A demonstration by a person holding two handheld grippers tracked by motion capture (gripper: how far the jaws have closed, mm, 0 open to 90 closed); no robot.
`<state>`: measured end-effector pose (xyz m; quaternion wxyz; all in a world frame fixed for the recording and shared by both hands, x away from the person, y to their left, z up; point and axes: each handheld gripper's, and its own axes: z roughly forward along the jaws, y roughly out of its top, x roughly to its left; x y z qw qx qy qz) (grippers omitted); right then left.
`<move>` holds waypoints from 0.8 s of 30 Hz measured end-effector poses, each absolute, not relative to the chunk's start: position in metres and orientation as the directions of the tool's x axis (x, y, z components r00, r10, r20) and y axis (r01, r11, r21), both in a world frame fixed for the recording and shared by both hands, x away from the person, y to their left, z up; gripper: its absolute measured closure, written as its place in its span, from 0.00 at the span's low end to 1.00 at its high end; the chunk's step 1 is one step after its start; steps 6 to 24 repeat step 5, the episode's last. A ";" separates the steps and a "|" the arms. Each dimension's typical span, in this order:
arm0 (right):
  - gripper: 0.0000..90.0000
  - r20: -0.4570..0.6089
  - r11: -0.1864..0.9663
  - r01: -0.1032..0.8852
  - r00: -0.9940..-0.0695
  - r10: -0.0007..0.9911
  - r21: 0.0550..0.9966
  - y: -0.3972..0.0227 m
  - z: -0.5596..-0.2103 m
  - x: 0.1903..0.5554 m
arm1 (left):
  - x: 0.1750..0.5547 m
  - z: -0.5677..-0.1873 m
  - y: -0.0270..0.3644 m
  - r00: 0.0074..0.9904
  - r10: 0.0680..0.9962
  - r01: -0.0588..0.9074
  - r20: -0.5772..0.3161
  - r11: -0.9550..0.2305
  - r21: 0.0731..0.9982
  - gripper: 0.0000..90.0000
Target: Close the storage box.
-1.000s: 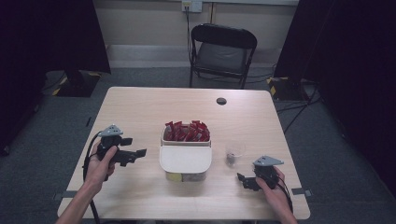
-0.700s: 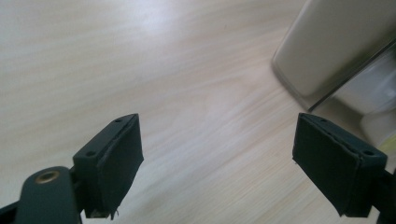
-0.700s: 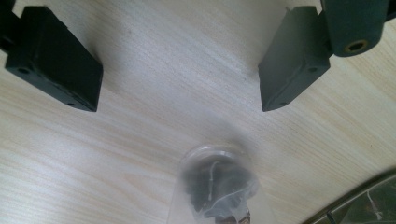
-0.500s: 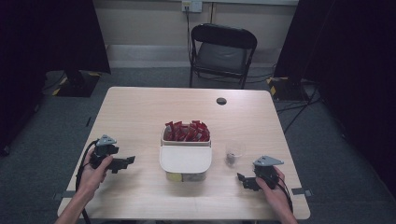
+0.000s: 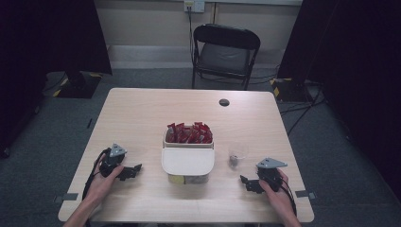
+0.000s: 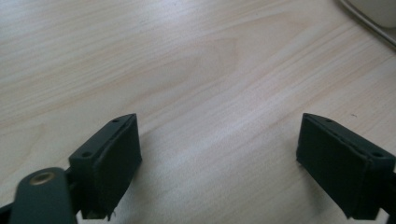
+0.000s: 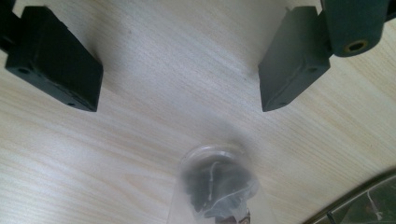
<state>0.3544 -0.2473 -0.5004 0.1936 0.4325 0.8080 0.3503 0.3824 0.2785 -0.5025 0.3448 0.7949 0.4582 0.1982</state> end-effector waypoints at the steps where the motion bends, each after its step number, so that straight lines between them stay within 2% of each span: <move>1: 0.15 -0.009 0.379 0.564 -0.550 0.835 0.733 -0.247 -0.500 0.354 | 0.382 -0.503 0.279 0.502 0.865 0.592 -0.001 -0.342 0.730 0.09; 24: 0.15 -0.010 0.380 0.563 -0.551 0.835 0.734 -0.247 -0.500 0.354 | 0.382 -0.503 0.279 0.502 0.865 0.592 0.000 -0.344 0.729 0.09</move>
